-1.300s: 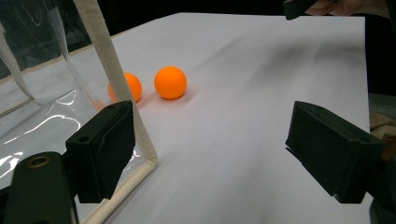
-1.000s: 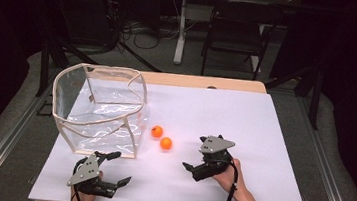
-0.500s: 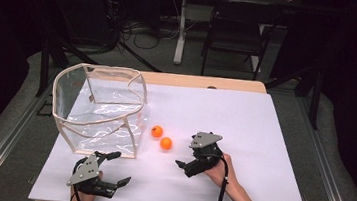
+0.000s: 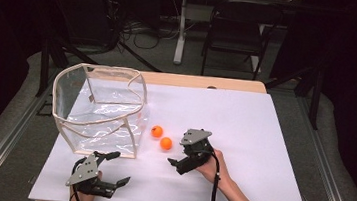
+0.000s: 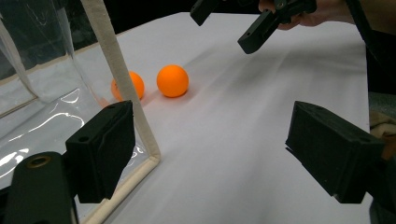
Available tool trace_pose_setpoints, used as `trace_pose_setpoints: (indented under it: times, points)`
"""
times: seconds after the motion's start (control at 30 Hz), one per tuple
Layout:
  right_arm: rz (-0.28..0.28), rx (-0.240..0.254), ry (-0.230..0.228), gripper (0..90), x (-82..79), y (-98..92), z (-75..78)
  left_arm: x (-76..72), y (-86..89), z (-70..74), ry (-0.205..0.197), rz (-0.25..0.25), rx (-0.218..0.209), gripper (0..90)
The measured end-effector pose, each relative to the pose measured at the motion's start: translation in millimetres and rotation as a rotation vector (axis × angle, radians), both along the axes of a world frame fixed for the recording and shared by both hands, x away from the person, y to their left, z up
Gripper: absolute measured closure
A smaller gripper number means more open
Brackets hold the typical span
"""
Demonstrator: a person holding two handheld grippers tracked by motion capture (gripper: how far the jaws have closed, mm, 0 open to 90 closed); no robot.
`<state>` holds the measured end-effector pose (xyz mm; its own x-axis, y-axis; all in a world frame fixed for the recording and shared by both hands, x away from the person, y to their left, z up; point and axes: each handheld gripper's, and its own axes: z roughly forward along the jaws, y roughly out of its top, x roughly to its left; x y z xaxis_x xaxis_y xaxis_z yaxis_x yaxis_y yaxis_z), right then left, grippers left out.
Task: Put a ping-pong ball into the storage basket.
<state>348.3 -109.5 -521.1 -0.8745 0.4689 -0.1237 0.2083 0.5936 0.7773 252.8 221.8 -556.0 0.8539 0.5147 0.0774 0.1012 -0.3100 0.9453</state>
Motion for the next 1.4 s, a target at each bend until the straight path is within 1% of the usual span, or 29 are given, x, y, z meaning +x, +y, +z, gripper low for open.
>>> trace_pose_setpoints:
  times: [0.2,0.3,0.37,0.47,0.6,0.77,0.8,0.97,1.3,1.4]
  points:
    - [0.001,-0.004,0.008,0.0,4.4,6.7,-1.1,-0.2,0.5,0.1,-0.001,0.002,0.005,15.6]
    - [0.003,-0.007,0.013,0.0,7.3,9.8,-3.7,-0.6,0.8,-0.1,-0.001,0.011,0.001,15.6]
    - [0.006,-0.007,0.015,0.0,8.0,10.3,-4.3,-0.8,1.1,-0.4,-0.007,0.021,-0.002,15.6]
    - [-0.003,-0.019,0.017,0.0,9.7,12.6,-6.1,-0.3,2.0,-0.7,-0.008,0.033,-0.004,15.6]
    - [-0.006,-0.014,0.025,0.0,15.3,16.3,-9.3,-0.8,2.0,-0.3,-0.01,0.043,0.006,15.6]
    - [-0.01,-0.014,0.03,0.0,17.8,18.8,-11.6,-0.8,1.6,-0.5,-0.012,0.04,0.003,15.6]
    - [-0.016,-0.021,0.031,0.0,18.6,20.1,-12.6,-0.5,1.7,-0.5,-0.013,0.039,0.006,15.6]
    - [-0.02,-0.017,0.057,0.0,24.8,22.4,-18.4,-1.1,1.6,-0.3,-0.016,0.039,0.007,15.6]
    - [-0.03,0.01,0.063,0.0,29.8,25.2,-24.6,-1.2,0.6,-0.1,-0.018,0.035,0.007,15.6]
    - [-0.026,0.004,0.064,0.0,30.8,28.7,-27.5,-1.0,0.9,-0.3,-0.017,0.035,0.005,15.6]
